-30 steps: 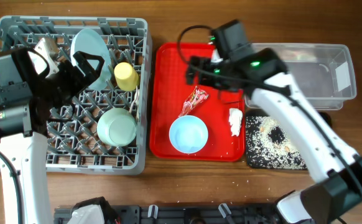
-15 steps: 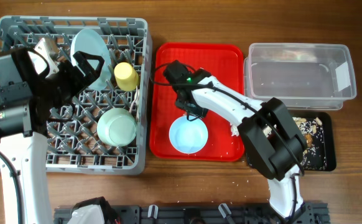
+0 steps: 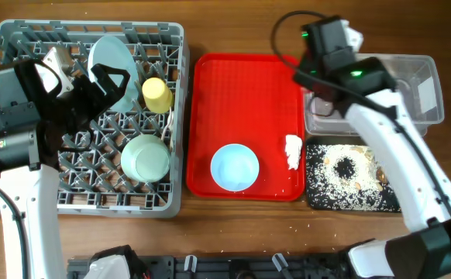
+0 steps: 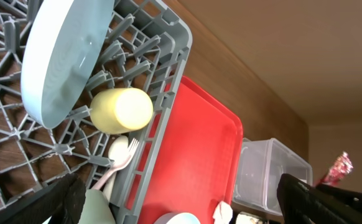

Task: Sort waste into correct bins and load items into the dishwasher rack
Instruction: 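Drop the wrapper into the clear plastic bin, then grasp the white tissue on the tray with the right gripper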

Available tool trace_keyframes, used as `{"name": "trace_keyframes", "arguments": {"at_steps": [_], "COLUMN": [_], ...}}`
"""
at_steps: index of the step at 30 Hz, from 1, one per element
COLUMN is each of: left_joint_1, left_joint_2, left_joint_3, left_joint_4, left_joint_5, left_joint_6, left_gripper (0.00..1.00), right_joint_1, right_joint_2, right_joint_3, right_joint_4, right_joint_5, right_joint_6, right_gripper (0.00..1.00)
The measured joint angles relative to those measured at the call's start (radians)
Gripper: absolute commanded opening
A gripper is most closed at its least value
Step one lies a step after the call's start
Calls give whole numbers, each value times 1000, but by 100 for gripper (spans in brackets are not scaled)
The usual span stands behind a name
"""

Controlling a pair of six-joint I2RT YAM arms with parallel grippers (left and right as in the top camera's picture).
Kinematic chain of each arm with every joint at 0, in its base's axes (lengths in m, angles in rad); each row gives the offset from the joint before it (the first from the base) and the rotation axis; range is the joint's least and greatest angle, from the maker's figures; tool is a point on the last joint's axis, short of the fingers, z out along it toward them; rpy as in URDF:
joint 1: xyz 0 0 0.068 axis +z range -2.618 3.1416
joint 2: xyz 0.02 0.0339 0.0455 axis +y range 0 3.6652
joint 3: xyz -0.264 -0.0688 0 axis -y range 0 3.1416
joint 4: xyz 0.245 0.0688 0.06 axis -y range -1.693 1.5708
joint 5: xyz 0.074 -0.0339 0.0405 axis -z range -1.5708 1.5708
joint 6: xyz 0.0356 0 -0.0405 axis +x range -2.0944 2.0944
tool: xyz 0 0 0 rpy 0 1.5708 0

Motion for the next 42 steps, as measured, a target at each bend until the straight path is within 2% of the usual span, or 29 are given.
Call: {"name": "trace_keyframes", "arguments": {"at_steps": [3, 4, 5, 6, 9, 13, 14, 16, 17, 19, 22, 25, 26, 27, 30, 33, 35, 36, 37, 40, 42], "left_joint_1": [0, 0, 0, 0, 0, 0, 0, 0, 0, 0, 0, 0, 0, 0, 0, 0, 0, 0, 0, 0, 0], "left_joint_2": [0, 0, 0, 0, 0, 0, 0, 0, 0, 0, 0, 0, 0, 0, 0, 0, 0, 0, 0, 0, 0], "left_joint_3": [0, 0, 0, 0, 0, 0, 0, 0, 0, 0, 0, 0, 0, 0, 0, 0, 0, 0, 0, 0, 0], "left_joint_4": [0, 0, 0, 0, 0, 0, 1, 0, 0, 0, 0, 0, 0, 0, 1, 0, 1, 1, 1, 0, 0], "left_joint_5": [0, 0, 0, 0, 0, 0, 0, 0, 0, 0, 0, 0, 0, 0, 0, 0, 0, 0, 0, 0, 0], "left_joint_6": [0, 0, 0, 0, 0, 0, 0, 0, 0, 0, 0, 0, 0, 0, -3, -3, -3, -3, -3, -3, -3], "left_gripper": [100, 100, 100, 100, 100, 100, 100, 100, 100, 100, 100, 100, 100, 100, 100, 100, 100, 100, 100, 100, 100], "right_joint_1": [-176, -211, -253, -278, -329, -328, -328, -320, -307, -239, -39, 129, 216, 244, 261, 261, 261, 261, 261, 261, 261], "right_joint_2": [14, 24, 40, 57, 92, 86, 76, 21, -12, -72, -93, -93, -93, -93, -93, -93, -93, -93, -93, -93, -92], "right_joint_3": [-59, -87, -125, -144, -173, -173, -173, -173, -173, -172, -172, -197, -250, -291, -434, -550, -574, -576, -576, -576, -576], "right_joint_4": [-9, 5, 37, 61, 134, 137, 128, 110, 107, 98, 32, -34, -70, -77, -13, 82, 140, 177, 202, 253, 254], "right_joint_5": [24, 24, 8, -11, -71, -96, -122, -290, -383, -530, -592, -485, -381, -320, -199, -88, -49, -40, -33, -21, -19], "right_joint_6": [2, 16, 28, 28, -28, -174, -210, -287, -298, -321, -333, -300, -269, -230, -153, -127, -122, -126, -130, -161, -188], "right_gripper": [5, 11, 48, 100, 100, 99, 85, 67, 64, 64, 66, 69, 70, 76, 86, 86, 82, 77, 67, 50, 51]}}
